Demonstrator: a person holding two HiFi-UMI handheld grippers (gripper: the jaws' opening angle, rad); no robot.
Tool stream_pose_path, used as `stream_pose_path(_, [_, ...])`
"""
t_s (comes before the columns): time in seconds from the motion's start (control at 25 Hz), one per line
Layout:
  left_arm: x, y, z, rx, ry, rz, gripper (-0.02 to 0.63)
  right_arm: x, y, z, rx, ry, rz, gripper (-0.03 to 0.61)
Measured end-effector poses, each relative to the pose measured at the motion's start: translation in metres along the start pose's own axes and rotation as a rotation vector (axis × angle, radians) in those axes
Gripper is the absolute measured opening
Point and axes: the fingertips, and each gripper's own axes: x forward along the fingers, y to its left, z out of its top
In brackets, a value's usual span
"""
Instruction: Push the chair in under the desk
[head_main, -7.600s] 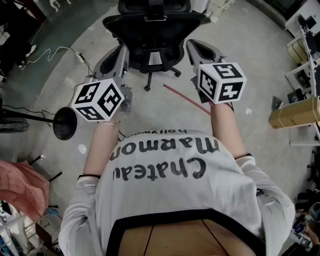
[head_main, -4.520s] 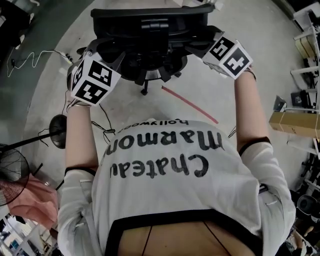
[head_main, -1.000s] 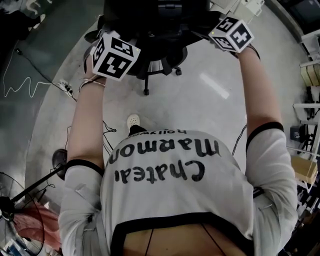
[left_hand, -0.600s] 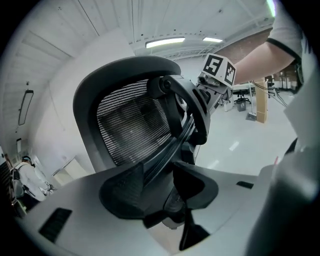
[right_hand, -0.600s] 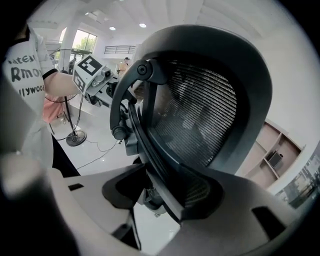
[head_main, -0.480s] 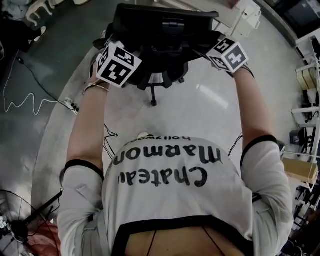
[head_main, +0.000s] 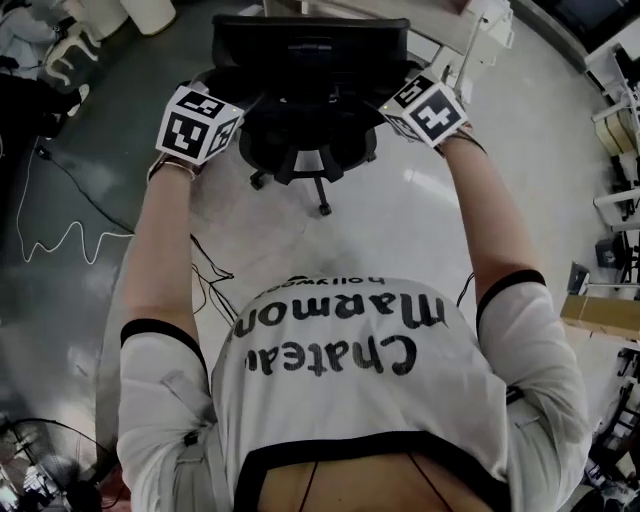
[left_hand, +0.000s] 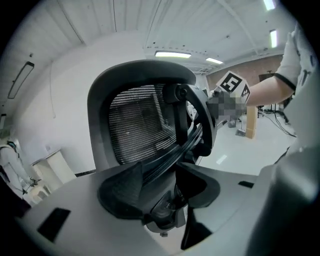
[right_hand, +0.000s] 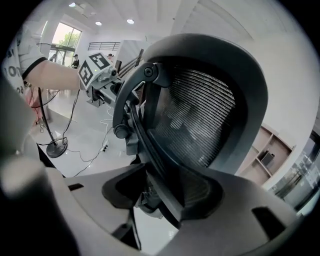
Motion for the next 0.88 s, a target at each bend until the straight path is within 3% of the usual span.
stream_pose_path(0.2, [0.000,-0.001,0.004,0.008,0.057,0.000,0.209,-0.008,0.004,0.002,-0.005,-0.018,-0.034,0.215])
stream_pose_path(0.6, [0.006,0.003,-0.001,0.007,0.036,-0.020,0.210,0.003,0.002,0.000,0.023,-0.013,-0.051,0.224])
stream_pose_path(0.88, [0.015,0.056,-0.011,0.025,0.112,-0.160,0.212,0.037,-0.005,0.032,0.033,0.040,-0.048,0.216])
